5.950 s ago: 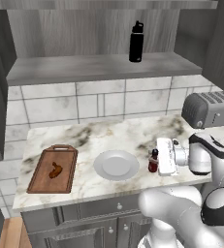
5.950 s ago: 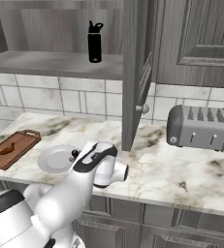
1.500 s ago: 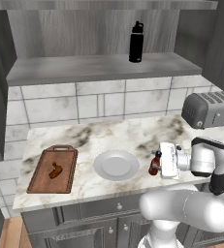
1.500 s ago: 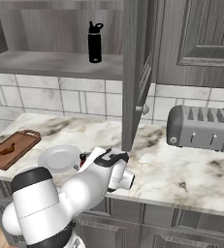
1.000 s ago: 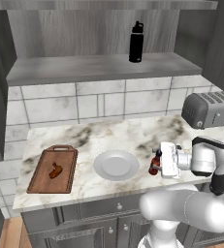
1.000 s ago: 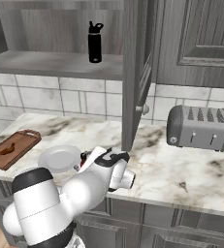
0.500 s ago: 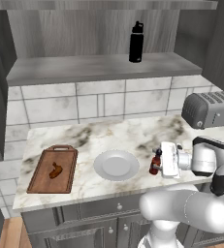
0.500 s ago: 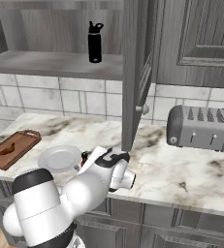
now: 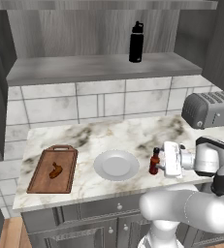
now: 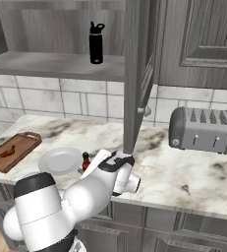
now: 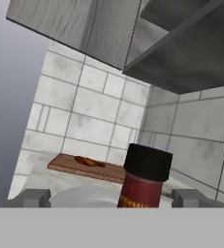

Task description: Pick the chicken drumstick from the plate and place it on the cutting board. Then pick the condiment bottle from the cabinet and place it next to the cutting board.

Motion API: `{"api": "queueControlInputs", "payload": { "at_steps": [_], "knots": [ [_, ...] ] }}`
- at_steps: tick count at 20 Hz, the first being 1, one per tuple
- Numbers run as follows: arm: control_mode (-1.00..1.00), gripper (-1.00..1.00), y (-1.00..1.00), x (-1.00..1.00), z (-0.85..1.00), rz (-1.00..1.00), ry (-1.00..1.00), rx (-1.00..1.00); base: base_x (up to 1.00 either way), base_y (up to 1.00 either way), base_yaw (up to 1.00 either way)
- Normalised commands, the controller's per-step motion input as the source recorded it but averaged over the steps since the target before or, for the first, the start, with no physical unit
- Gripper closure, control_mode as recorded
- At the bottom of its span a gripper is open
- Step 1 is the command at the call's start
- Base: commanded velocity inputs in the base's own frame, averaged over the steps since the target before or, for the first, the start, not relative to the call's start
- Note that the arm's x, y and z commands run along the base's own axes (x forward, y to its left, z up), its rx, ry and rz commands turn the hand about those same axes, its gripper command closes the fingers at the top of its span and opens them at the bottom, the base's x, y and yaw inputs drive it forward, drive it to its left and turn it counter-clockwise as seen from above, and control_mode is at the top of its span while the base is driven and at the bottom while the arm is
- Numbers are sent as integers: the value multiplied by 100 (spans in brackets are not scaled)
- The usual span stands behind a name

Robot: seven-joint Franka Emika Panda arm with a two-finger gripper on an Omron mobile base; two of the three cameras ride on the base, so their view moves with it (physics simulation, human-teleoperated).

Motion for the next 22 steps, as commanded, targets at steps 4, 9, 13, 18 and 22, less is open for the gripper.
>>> {"api": "queueControlInputs", "payload": {
  "at_steps": [4, 9, 13, 18, 22],
  "knots": [
    [-100, -100, -17, 0, 5, 0, 1, 1, 0, 0, 0],
    [-100, -100, -11, -3, 6, 0, 0, 0, 0, 0, 0],
    [-100, -100, 0, -17, 7, 0, 0, 0, 0, 0, 0],
    [-100, -100, 0, -30, 5, 0, 0, -2, 0, 0, 0],
    [-100, -100, -4, -33, 13, 0, 0, -10, 0, 0, 0]
  ]
}}
